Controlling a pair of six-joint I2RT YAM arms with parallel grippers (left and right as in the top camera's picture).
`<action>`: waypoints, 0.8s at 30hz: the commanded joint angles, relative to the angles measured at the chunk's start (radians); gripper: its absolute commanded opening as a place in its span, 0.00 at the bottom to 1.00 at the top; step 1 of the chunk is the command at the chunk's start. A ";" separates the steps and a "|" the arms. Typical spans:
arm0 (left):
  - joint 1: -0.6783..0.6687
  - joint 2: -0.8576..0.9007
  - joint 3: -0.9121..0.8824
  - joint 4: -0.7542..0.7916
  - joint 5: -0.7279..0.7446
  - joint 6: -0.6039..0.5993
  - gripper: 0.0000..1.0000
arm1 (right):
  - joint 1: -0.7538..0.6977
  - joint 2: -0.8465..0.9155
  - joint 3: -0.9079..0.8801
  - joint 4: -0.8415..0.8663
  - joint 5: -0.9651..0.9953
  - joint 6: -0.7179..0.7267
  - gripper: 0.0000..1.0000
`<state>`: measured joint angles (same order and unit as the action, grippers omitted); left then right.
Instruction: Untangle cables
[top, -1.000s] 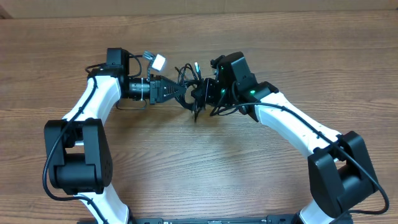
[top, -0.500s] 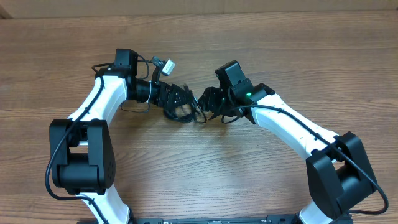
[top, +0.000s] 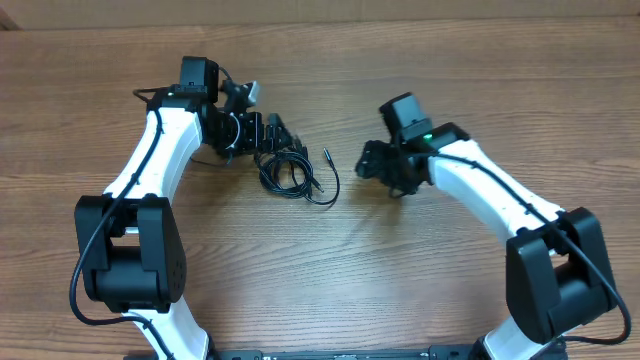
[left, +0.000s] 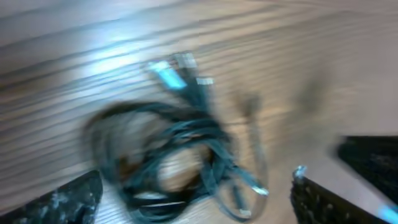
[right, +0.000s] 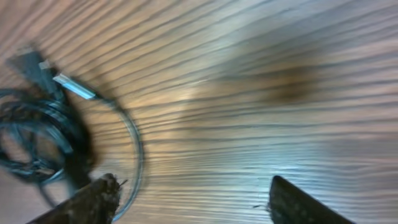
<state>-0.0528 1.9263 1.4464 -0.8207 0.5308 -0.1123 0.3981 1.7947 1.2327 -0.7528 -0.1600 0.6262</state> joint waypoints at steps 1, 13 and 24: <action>-0.008 -0.029 -0.027 0.000 -0.219 -0.119 0.86 | -0.025 0.000 -0.003 -0.026 0.014 -0.006 0.81; -0.013 -0.028 -0.241 0.252 -0.264 -0.225 0.53 | 0.008 0.000 -0.003 -0.047 0.032 -0.006 0.82; -0.013 -0.028 -0.251 0.362 -0.248 -0.210 0.04 | 0.059 0.000 -0.037 -0.022 0.024 -0.005 0.98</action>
<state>-0.0597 1.9244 1.1992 -0.4553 0.2790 -0.3347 0.4446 1.7947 1.2217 -0.7834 -0.1413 0.6224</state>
